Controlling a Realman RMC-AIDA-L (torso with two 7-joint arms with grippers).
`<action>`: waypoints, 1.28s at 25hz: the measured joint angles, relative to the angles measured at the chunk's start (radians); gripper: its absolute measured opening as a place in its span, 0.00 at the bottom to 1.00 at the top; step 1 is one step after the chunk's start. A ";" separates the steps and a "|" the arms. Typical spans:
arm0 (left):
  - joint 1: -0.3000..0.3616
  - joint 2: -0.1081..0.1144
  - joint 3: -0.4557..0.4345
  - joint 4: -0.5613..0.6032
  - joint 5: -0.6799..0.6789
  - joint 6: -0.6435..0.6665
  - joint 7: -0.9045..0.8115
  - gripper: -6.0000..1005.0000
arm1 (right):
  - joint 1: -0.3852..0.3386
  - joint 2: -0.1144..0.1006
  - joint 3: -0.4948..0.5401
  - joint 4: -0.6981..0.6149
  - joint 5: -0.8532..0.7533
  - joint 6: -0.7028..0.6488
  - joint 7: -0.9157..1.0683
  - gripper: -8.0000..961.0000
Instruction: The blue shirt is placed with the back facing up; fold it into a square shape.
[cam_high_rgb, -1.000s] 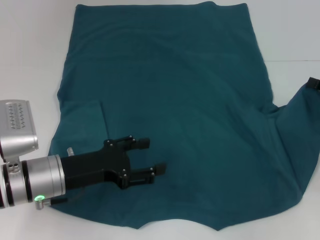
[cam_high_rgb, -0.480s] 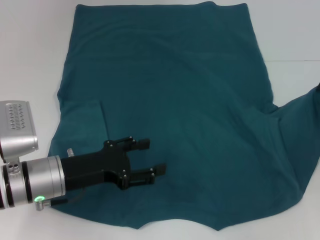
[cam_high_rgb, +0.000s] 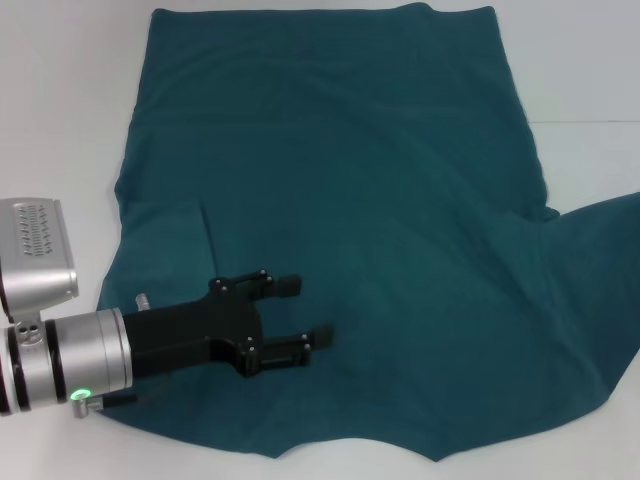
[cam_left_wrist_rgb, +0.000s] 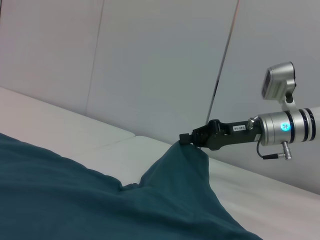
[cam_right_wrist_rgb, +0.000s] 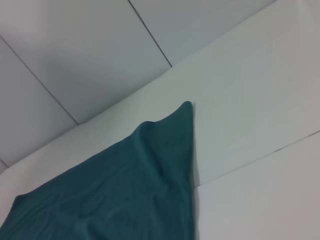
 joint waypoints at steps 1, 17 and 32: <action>0.000 0.000 0.000 0.000 0.000 0.000 0.000 0.81 | -0.001 0.000 0.000 0.000 0.001 -0.001 -0.002 0.01; -0.002 0.000 0.000 0.002 0.000 -0.014 -0.008 0.81 | 0.128 0.048 -0.097 0.009 -0.003 -0.241 -0.006 0.01; 0.001 0.000 0.000 -0.003 0.000 -0.017 -0.010 0.81 | 0.159 0.054 -0.315 -0.013 -0.007 -0.228 0.056 0.49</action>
